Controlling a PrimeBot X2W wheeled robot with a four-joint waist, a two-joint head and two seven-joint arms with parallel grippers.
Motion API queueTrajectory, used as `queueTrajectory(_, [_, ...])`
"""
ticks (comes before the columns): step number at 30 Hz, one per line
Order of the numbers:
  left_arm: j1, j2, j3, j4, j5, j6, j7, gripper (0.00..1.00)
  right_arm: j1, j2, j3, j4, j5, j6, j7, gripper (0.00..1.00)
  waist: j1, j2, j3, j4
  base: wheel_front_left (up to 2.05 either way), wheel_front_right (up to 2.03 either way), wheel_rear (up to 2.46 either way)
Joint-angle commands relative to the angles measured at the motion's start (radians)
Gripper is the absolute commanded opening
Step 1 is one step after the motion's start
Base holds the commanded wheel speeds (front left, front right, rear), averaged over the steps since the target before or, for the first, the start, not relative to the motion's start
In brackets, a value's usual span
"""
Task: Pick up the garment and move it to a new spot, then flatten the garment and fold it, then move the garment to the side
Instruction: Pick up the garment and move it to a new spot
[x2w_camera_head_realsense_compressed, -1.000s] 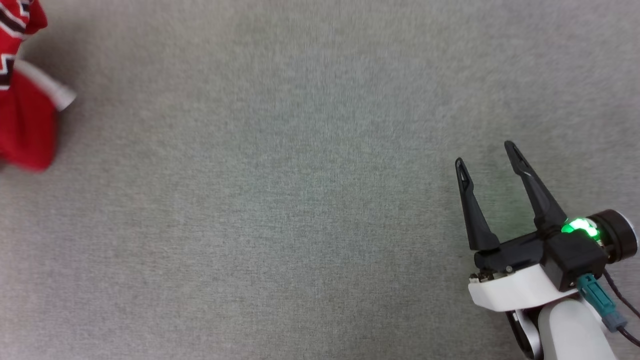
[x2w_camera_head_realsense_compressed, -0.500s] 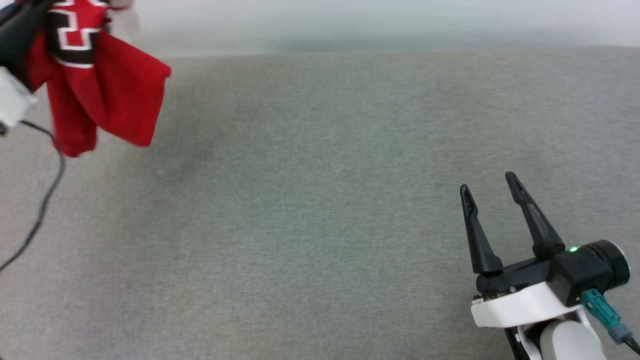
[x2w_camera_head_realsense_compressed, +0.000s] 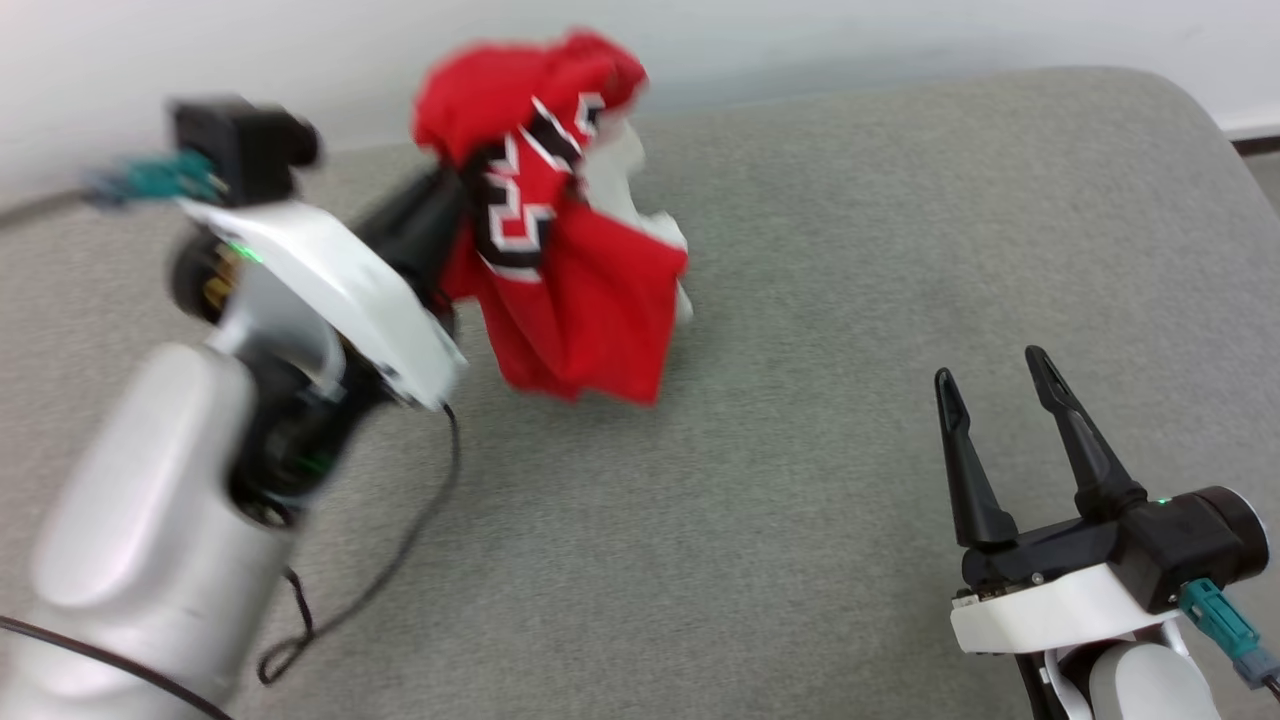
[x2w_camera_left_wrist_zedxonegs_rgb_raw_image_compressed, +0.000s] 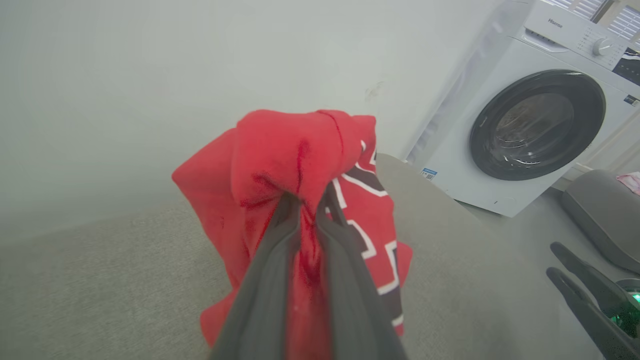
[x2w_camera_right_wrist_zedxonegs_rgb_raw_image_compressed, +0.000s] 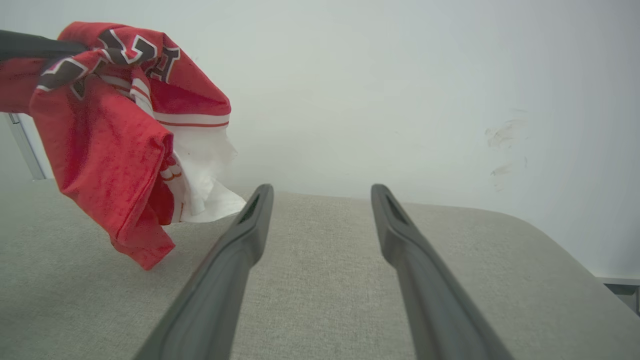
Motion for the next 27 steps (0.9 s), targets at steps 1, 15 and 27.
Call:
queueTrajectory(1, [0.031,-0.023,-0.019,0.016,0.009,0.001,-0.022,0.00,-0.006,0.002,0.002,-0.001,0.008,-0.001,-0.002,1.00,0.0002,0.0000,0.012,-0.025,0.00,0.00,0.00])
queueTrajectory(15, [0.134,-0.314,-0.295,0.306,0.108,-0.056,-0.174,1.00,-0.008,0.002,0.011,0.008,0.010,-0.001,-0.002,1.00,0.0002,0.0000,0.029,-0.085,0.00,0.00,0.00])
queueTrajectory(27, [0.086,-0.256,-0.248,0.340,0.188,-0.052,-0.442,1.00,0.024,0.002,0.004,0.026,-0.003,-0.001,-0.002,1.00,0.0002,0.0000,-0.044,-0.023,0.00,0.00,0.00])
